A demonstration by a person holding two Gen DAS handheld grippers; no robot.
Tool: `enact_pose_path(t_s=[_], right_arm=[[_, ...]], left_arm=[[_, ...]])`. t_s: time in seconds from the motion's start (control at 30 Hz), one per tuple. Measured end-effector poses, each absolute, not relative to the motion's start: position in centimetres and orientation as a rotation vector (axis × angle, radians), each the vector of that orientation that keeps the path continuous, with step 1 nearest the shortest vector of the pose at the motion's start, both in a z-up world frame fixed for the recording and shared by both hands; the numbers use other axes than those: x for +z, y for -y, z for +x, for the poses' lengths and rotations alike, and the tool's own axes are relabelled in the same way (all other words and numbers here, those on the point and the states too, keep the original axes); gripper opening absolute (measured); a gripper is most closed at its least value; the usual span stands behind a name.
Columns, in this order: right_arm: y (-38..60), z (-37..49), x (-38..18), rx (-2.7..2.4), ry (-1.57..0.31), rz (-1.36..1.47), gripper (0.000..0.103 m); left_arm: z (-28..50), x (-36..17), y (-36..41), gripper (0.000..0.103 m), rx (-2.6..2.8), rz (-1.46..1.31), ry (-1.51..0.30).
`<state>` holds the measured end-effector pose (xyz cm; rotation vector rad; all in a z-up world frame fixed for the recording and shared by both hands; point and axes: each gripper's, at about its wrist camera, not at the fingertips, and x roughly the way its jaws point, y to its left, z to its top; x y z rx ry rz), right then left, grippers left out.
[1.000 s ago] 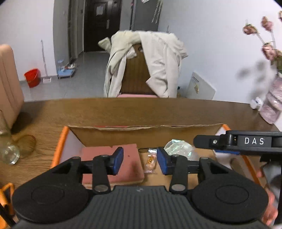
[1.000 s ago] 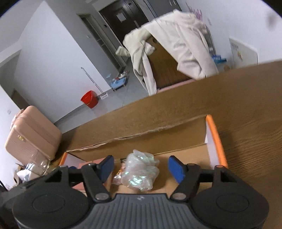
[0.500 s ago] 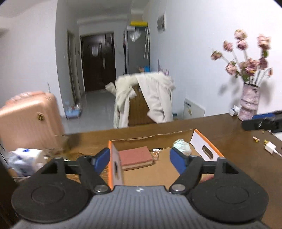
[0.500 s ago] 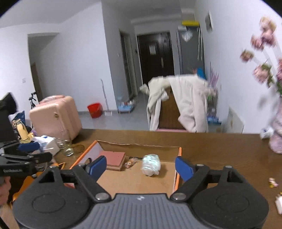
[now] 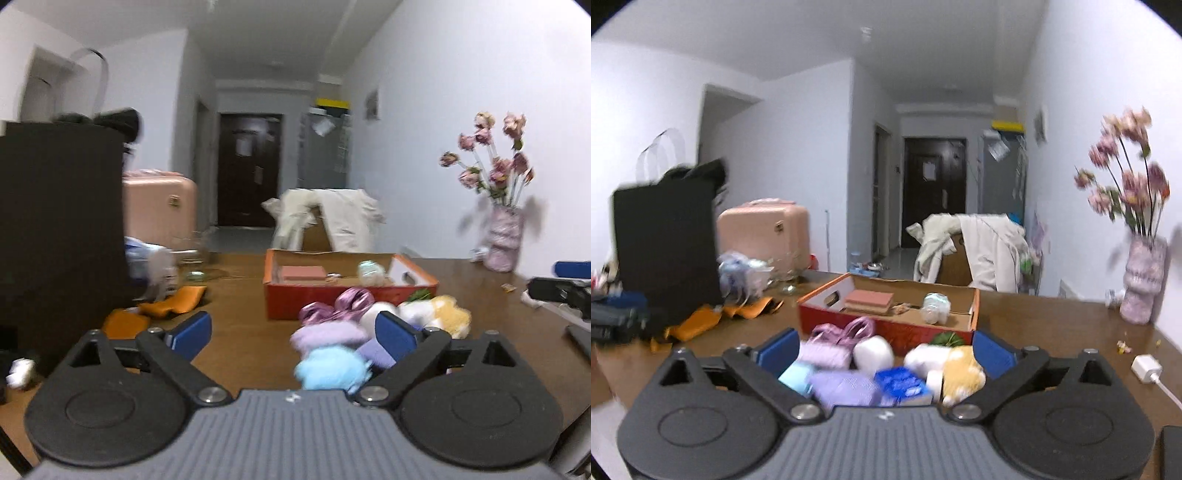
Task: Organize soft objects
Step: 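Move both grippers back from the box toward the soft items, then close both grippers on the yellow-and-white plush sheep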
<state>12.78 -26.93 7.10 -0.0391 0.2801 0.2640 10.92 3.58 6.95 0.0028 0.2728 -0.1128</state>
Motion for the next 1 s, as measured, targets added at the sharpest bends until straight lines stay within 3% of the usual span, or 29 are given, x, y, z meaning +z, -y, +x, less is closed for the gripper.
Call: enact_pose_path(t_s=[0.2, 0.47, 0.9, 1.0], right_arm=[[26.3, 7.1, 5.0, 0.274, -0.262, 0.017, 0.102], [27.4, 6.4, 3.6, 0.199, -0.309, 0.022, 0.102], [29.5, 13.0, 0.3, 0.164, -0.437, 0.116, 0.099], [31.1, 15.8, -0.5, 0.137, -0.469, 0.17, 0.09]], left_arm=[[6.4, 5.4, -2.6, 0.1, -0.127, 0.041, -0.259], [6.2, 3.7, -1.4, 0.1, -0.132, 0.07, -0.307], [14.1, 2.6, 2.2, 0.1, -0.241, 0.069, -0.426], [17.4, 3.0, 4.0, 0.1, -0.287, 0.057, -0.447]])
